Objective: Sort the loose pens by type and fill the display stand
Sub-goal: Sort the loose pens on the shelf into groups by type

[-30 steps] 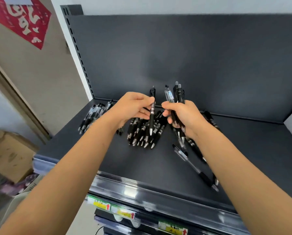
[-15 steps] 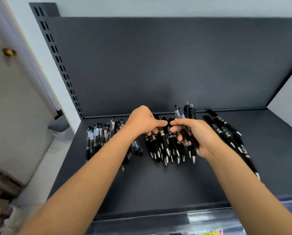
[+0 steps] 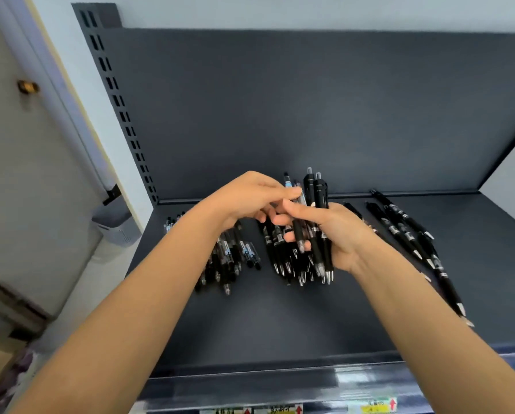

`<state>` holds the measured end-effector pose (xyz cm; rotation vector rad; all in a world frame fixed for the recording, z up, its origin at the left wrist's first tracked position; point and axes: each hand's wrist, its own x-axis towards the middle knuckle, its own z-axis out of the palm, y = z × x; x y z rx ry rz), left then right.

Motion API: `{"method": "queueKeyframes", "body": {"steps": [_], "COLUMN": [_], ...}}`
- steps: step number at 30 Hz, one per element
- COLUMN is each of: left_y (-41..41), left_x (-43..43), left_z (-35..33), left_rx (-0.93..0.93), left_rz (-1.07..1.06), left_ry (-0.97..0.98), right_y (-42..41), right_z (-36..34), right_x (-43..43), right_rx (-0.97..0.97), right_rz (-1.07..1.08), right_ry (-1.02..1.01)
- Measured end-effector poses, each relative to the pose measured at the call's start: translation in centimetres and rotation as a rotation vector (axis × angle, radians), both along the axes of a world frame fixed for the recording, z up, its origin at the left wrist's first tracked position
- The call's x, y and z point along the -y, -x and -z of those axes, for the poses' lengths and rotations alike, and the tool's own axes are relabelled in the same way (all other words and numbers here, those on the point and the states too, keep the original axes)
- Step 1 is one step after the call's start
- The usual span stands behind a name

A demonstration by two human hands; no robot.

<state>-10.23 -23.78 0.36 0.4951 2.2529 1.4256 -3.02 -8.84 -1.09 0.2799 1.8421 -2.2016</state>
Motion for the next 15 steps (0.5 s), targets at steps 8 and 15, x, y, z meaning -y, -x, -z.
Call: {"method": "queueKeyframes", "body": {"steps": [8,15], "left_y": [0.3,0.8], "left_x": [6.7,10.7], "left_z": [-0.5,0.9], "left_rx": [0.079,0.053], "left_rz": [-0.324,-0.265], "left_ry": [-0.085,0.343], "right_y": [1.5,3.4], "right_z": [0.3,1.8], "right_x": [4.3,7.5], "right_rx": [0.064,0.067], "right_rz": [0.023,-0.047], "right_ry": [-0.014,-0.305]}}
